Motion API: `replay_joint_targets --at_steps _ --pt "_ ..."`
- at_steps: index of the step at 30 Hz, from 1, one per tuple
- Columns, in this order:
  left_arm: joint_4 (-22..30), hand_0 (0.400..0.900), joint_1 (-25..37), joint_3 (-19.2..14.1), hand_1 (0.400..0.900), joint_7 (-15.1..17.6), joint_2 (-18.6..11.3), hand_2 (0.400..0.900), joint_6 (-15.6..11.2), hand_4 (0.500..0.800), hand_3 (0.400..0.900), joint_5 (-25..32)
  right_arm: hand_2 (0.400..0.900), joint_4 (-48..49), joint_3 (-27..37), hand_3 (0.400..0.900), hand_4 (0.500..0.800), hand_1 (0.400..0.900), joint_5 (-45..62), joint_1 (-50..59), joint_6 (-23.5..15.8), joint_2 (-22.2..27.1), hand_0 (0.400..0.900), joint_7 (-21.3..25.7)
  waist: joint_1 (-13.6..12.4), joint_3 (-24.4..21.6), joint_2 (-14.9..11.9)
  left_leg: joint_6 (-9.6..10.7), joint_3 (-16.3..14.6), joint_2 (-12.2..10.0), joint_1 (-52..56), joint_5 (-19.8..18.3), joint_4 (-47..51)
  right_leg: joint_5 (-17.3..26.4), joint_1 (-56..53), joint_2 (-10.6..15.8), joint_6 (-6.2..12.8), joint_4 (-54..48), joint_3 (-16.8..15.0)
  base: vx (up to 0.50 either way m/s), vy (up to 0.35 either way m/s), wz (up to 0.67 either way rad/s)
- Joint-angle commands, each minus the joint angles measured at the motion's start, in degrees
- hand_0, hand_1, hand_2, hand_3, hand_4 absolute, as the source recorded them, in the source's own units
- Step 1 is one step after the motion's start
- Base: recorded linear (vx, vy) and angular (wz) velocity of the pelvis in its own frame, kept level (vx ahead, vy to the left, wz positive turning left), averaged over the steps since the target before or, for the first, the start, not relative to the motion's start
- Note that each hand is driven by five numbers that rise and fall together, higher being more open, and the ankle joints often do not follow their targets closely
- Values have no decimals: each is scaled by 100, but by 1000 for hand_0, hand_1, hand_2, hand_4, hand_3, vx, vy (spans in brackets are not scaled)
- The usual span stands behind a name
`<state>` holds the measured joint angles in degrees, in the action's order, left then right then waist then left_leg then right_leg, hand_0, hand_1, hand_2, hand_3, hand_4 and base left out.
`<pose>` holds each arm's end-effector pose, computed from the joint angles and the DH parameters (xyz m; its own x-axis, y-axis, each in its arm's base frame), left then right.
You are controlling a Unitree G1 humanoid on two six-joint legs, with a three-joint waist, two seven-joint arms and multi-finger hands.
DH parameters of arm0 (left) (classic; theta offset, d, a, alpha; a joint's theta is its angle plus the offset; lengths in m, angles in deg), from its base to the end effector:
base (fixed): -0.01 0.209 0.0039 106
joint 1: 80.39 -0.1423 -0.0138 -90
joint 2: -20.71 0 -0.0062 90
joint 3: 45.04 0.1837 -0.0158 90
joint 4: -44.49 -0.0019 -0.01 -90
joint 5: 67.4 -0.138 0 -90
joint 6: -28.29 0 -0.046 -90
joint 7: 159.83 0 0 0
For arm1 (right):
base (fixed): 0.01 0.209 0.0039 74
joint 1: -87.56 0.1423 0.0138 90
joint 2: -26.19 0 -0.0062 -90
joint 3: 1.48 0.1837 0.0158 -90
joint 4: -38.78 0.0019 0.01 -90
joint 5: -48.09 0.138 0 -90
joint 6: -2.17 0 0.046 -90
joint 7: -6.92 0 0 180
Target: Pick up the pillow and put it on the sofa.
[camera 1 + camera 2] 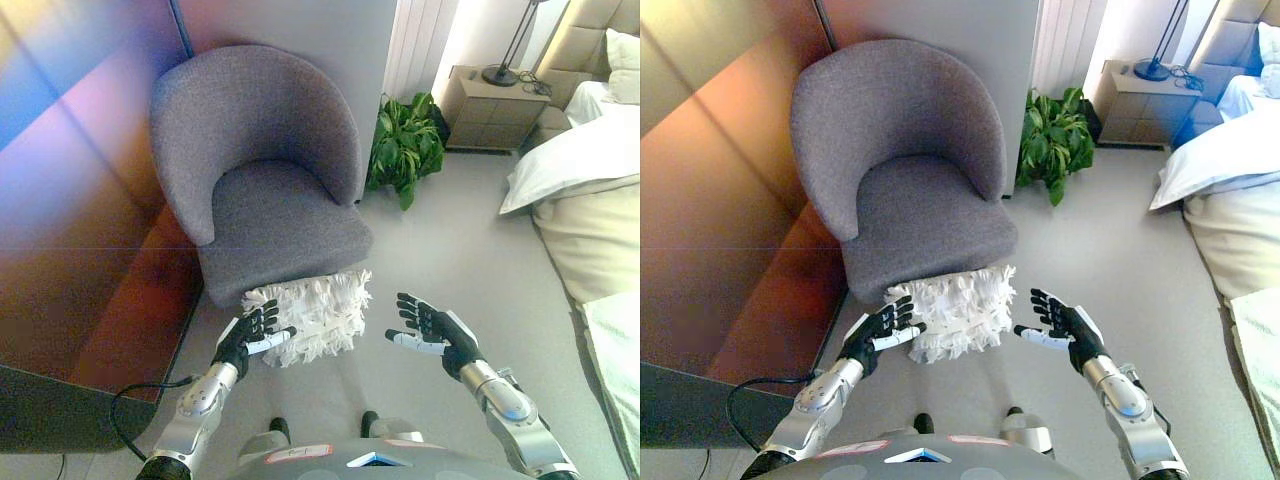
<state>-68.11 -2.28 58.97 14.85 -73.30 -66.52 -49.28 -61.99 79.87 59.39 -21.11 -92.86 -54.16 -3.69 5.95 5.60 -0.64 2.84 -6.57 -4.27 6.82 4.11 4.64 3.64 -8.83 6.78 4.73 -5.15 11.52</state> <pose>0.1217 0.2051 -0.0512 0.8324 -0.1282 -0.5392 0.1443 0.9895 -0.0125 0.1110 -0.2327 -0.0233 0.8617 0.1695 -0.4783 -0.2603 0.9568 -0.1297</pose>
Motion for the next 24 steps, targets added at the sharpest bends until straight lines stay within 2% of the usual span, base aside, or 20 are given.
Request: replay_joint_targets --at_steps 1,24 --pt "144 900 442 -233 900 46 -126 900 -462 800 900 -96 900 457 294 900 800 900 235 324 -453 -60 900 41 -113 -148 -268 254 129 -351 -315 -325 -533 -243 -85 253 351 56 -97 0 0 0" --pt "74 900 461 -232 900 70 -101 900 -452 800 900 -48 900 431 270 900 800 900 286 345 -473 -75 900 46 -103 -127 -249 266 135 -370 -341 -319 -557 -253 -75 232 334 65 -116 0 0 0"
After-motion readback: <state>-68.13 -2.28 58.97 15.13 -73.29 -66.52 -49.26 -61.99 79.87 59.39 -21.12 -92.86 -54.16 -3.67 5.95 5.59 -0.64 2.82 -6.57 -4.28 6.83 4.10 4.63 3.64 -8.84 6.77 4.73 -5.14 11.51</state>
